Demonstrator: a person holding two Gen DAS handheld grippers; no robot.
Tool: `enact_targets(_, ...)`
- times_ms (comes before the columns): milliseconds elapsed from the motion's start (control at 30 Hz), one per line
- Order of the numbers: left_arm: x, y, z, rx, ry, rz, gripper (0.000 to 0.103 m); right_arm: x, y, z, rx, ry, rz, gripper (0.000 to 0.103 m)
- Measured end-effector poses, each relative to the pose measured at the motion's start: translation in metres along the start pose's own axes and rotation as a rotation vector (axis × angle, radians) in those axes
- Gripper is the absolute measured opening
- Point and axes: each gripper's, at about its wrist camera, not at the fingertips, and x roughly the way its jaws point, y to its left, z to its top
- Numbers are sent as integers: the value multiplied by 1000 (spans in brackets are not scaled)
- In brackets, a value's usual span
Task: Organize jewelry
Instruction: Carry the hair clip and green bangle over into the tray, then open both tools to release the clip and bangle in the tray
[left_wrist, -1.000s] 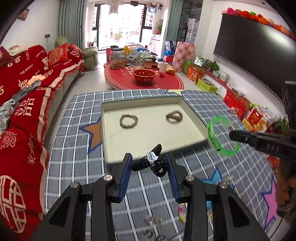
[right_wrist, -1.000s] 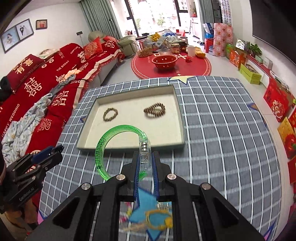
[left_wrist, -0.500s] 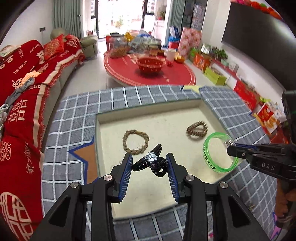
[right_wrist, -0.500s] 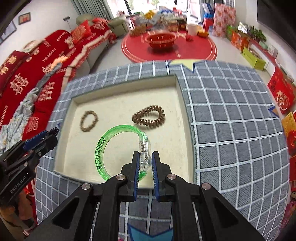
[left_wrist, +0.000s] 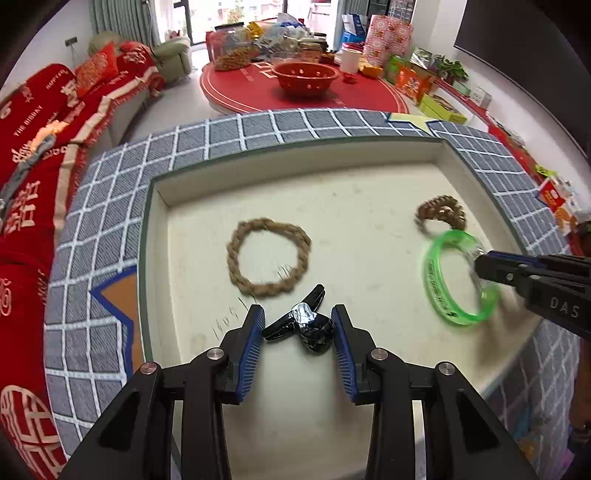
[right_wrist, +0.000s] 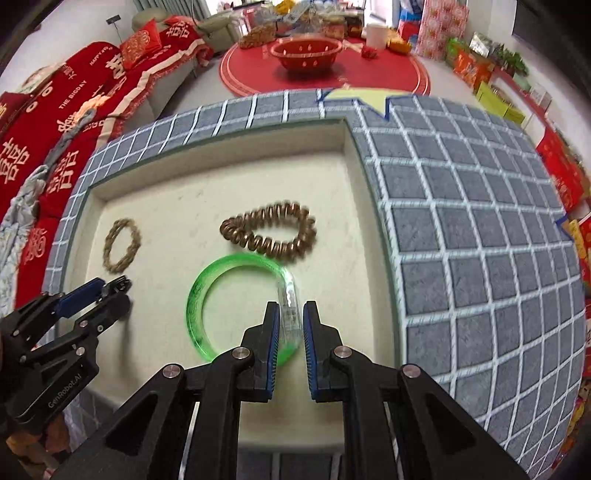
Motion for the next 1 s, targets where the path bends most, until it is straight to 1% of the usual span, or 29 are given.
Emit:
enact_targets(133,4,0,5,-13,-22,37,51,2,1,6,3,-40,-12,14)
enact_targets(233,6,-2,8,-11,-35,52,52,8,3,7,7,-37,-10,14)
enact_targets(333,5,-3,7,-9,-47,65,54,7,3,4,12,-54,-9,14)
enact_targets(367,5,-3,7,-7,-50,72,56,7,2,3,13,-55,-8,14)
enact_targets(400,5,-3,7,-5,-52,83,64,7,2,3,13,-57,-7,14)
enact_targets(467,5,-3,6,-5,-54,106,72,7,1,1,15,-57,-3,15)
enact_targets(567,1,-4,3,-5,-67,109,72,4,-1,0,32,-55,28,15)
enact_targets(600,0,-4,2,-2,-71,112,72,2,-1,-1,36,-58,37,17)
enact_targets(667,-5,-5,1,4,-87,123,72,-3,-1,-1,36,-75,53,26)
enact_targets(700,-9,-6,0,7,-97,127,72,-8,0,-1,36,-89,59,39)
enact_targets(733,-12,-6,0,9,-103,129,72,-11,1,-1,36,-99,62,57)
enact_targets(767,-14,-7,0,10,-107,130,72,-16,3,-2,37,-113,64,63)
enact_targets(800,-17,-7,0,10,-112,129,72,-20,4,-2,39,-128,66,68)
enact_targets(900,-26,-9,-3,16,-121,121,72,-34,7,-5,42,-146,87,69)
enact_targets(1000,-36,-9,-8,10,-134,125,72,-47,9,-11,44,-167,102,79)
